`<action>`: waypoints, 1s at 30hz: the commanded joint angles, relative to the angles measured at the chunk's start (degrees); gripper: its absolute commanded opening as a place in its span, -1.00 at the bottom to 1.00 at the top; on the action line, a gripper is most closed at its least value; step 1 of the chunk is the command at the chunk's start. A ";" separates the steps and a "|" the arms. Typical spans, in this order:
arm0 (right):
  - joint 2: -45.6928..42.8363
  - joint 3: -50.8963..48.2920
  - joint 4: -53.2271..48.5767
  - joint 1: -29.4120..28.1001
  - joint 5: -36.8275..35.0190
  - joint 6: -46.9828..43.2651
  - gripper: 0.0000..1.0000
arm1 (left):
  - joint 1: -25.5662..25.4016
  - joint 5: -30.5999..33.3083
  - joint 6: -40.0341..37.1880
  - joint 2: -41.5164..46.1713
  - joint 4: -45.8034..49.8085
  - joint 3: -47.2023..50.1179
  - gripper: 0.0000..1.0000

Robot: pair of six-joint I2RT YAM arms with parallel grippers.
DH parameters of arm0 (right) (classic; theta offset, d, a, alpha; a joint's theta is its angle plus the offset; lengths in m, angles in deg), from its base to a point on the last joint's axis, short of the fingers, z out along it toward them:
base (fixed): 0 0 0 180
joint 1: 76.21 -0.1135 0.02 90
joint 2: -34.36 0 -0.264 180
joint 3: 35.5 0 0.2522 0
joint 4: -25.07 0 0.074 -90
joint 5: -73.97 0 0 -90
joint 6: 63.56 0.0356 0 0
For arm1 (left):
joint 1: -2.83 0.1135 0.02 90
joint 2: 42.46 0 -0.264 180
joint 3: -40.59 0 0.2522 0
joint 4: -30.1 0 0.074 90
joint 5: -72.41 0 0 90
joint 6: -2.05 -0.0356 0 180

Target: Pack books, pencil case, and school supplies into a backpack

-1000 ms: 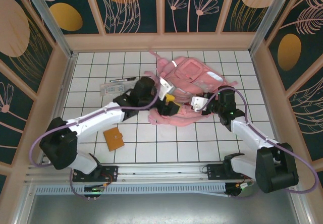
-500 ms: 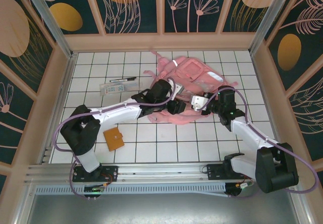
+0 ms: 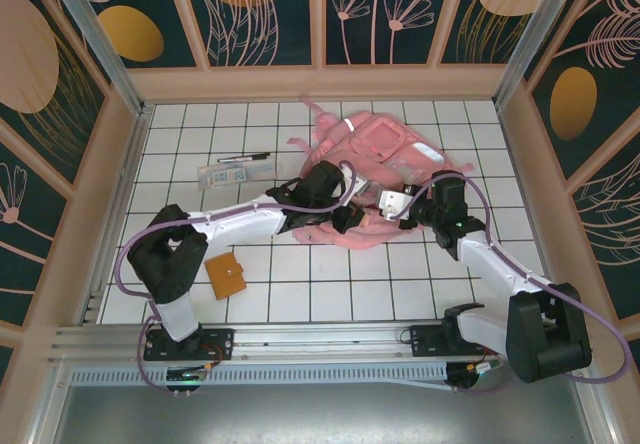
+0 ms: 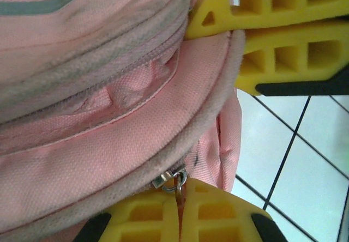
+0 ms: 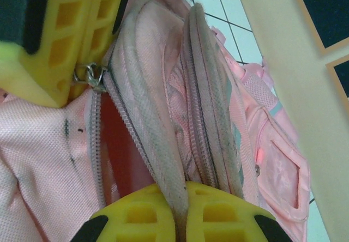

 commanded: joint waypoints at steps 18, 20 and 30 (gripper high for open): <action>-7.71 -2.78 -5.34 -0.59 0.24 -6.45 0.01 | 10.98 -10.52 -28.09 3.38 16.17 -0.23 -1.00; -8.04 1.75 -12.66 0.75 7.84 0.75 0.43 | 9.80 -15.81 -23.93 3.55 12.41 -0.70 -1.00; -11.80 3.83 -10.67 -5.88 4.73 19.93 0.99 | 1.83 -22.22 -11.45 4.68 -0.13 -1.76 -1.00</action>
